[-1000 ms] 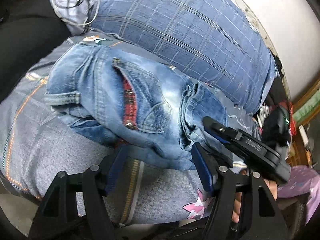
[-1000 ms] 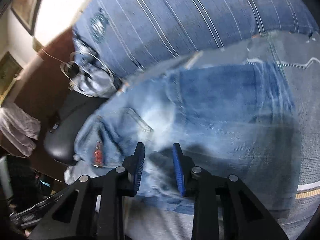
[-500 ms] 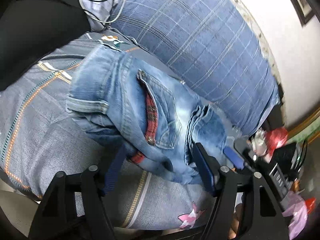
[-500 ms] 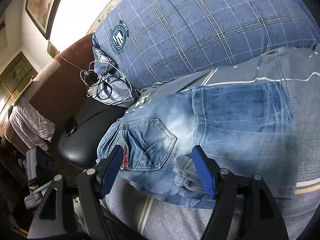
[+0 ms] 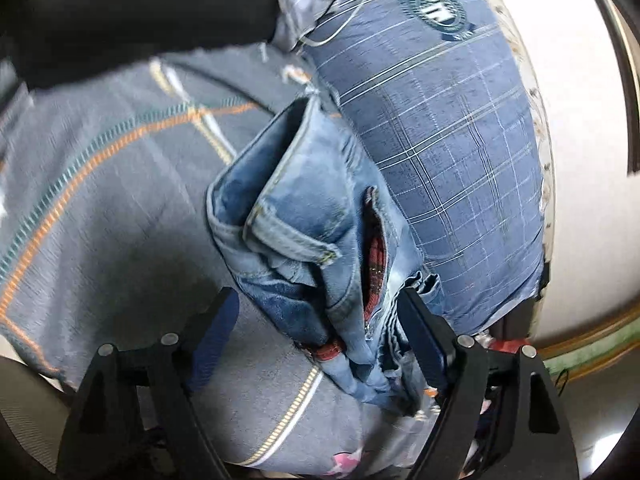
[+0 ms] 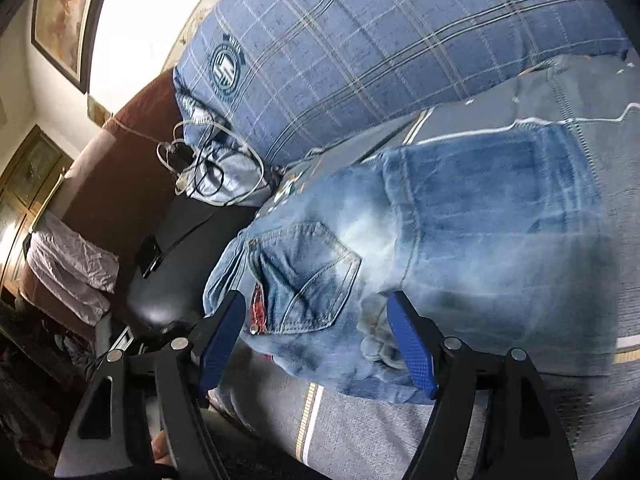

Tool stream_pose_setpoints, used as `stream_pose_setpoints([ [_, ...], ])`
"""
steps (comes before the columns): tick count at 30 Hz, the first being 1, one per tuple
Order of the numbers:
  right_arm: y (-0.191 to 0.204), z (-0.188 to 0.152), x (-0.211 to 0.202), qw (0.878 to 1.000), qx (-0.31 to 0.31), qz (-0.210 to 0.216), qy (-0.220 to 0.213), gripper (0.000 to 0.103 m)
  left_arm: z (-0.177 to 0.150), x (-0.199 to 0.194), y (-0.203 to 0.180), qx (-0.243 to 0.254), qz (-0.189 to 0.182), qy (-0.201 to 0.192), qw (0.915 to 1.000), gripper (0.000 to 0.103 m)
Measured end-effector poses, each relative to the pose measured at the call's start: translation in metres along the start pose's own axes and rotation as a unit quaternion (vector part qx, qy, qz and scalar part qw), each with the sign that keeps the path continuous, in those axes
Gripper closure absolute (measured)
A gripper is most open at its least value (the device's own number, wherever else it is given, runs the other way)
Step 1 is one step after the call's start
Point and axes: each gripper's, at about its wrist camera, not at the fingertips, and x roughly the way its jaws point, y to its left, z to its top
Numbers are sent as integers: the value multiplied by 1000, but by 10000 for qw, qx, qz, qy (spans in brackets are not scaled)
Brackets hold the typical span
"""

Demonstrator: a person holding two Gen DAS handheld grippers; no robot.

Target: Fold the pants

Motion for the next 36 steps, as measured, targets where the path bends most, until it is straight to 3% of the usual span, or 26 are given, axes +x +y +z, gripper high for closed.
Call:
stream_pose_setpoints([
  [7, 4, -2, 10, 9999, -68, -89, 89, 29, 5, 31, 27, -960, -297, 349, 9943, 21],
  [13, 9, -2, 21, 9997, -64, -129, 197, 28, 13, 37, 31, -1324, -566, 187, 9894, 22],
  [15, 16, -3, 24, 9992, -238, -223, 211, 28, 14, 38, 32, -1446, -591, 117, 9877, 26],
  [16, 20, -5, 26, 9988, -345, -293, 206, 28, 13, 38, 32, -1433, -520, 82, 9883, 34],
  [17, 23, -7, 28, 9980, -459, -379, 204, 28, 12, 39, 32, -1396, -416, 58, 9893, 45],
  [20, 35, -9, 32, 9964, -671, -355, 372, 29, 9, 37, 27, -1138, -71, 5, 9935, 67],
  [23, 58, 1, 28, 9947, -897, 40, 510, 29, 6, 26, 7, -529, -19, -162, 9985, 76],
  [26, 77, 25, 38, 9914, -721, 631, 891, 29, -3, 13, -32, 597, 107, -504, 9969, 78],
  [29, 107, 52, 49, 9825, -956, 970, 1268, 29, -28, 10, -75, 2010, 597, -906, 9736, 80],
  [30, 115, 59, 55, 9786, -1037, 1031, 1449, 29, -39, 11, -90, 2520, 757, -1025, 9593, 80],
  [32, 133, 76, 63, 9704, -1370, 927, 1757, 29, -59, 12, -106, 3215, 913, -1172, 9352, 80],
  [35, 151, 88, 71, 9533, -2016, 635, 2157, 29, -82, 15, -123, 3916, 926, -1212, 9074, 80],
  [36, 153, 89, 71, 9474, -2188, 511, 2281, 29, -94, 14, -129, 4255, 886, -1197, 8926, 80],
])
